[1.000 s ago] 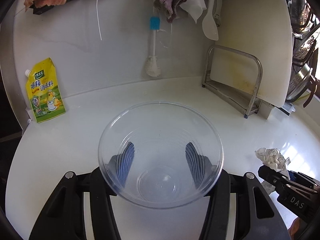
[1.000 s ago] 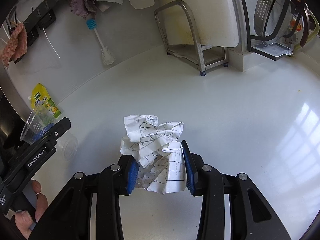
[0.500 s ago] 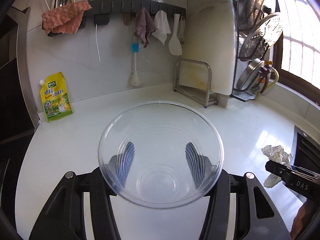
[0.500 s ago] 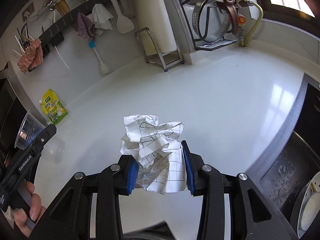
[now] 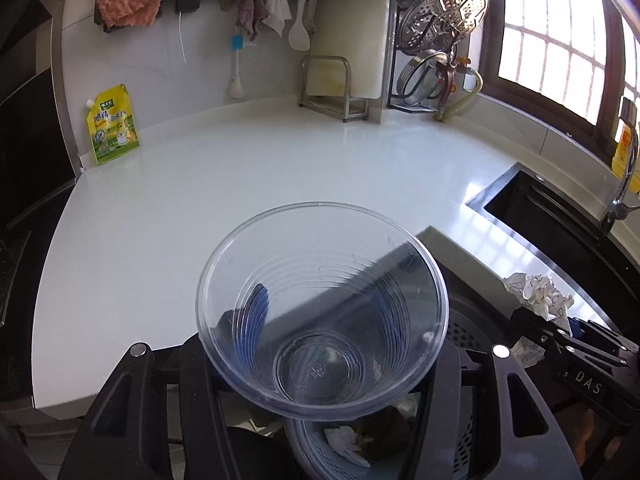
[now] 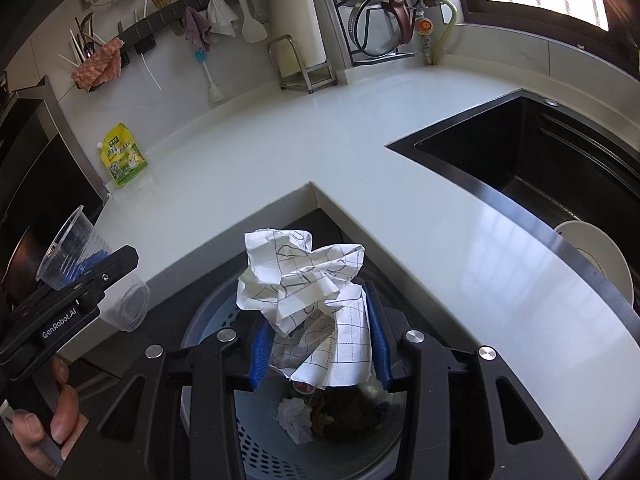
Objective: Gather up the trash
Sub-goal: 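Carry the crumpled paper and plastic cup over the bin with both grippers, then open both grippers to drop the paper and cup into the bin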
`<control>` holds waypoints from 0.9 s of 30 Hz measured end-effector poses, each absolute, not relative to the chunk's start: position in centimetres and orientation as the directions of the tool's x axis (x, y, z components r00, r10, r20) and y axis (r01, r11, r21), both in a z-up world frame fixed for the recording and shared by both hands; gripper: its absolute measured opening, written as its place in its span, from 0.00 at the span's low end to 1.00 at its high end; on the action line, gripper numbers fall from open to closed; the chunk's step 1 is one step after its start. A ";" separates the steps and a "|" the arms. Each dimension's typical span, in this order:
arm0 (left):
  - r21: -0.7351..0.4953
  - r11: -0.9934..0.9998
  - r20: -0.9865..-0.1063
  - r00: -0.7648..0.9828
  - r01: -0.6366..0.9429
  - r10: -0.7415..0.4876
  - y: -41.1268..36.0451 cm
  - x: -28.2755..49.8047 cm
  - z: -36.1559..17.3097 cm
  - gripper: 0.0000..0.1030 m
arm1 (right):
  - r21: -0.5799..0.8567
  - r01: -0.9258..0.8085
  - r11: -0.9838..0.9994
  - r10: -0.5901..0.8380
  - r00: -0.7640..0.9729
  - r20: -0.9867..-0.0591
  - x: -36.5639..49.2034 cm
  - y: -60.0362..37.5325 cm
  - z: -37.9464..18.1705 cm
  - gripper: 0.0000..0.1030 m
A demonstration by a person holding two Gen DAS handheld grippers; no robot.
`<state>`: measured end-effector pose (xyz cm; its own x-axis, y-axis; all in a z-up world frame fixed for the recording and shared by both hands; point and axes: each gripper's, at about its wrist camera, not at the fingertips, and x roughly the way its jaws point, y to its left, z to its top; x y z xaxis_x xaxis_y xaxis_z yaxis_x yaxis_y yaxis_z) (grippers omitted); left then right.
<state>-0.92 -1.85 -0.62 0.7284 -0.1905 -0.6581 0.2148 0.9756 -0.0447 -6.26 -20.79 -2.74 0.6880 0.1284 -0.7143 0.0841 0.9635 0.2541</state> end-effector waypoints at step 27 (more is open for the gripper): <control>-0.047 0.980 -0.734 0.659 0.193 -0.165 -3.0 -5.1 -3.4 0.81 | 0.254 0.069 0.965 0.140 0.681 -0.719 -10.7 -20.3 -4.7 0.66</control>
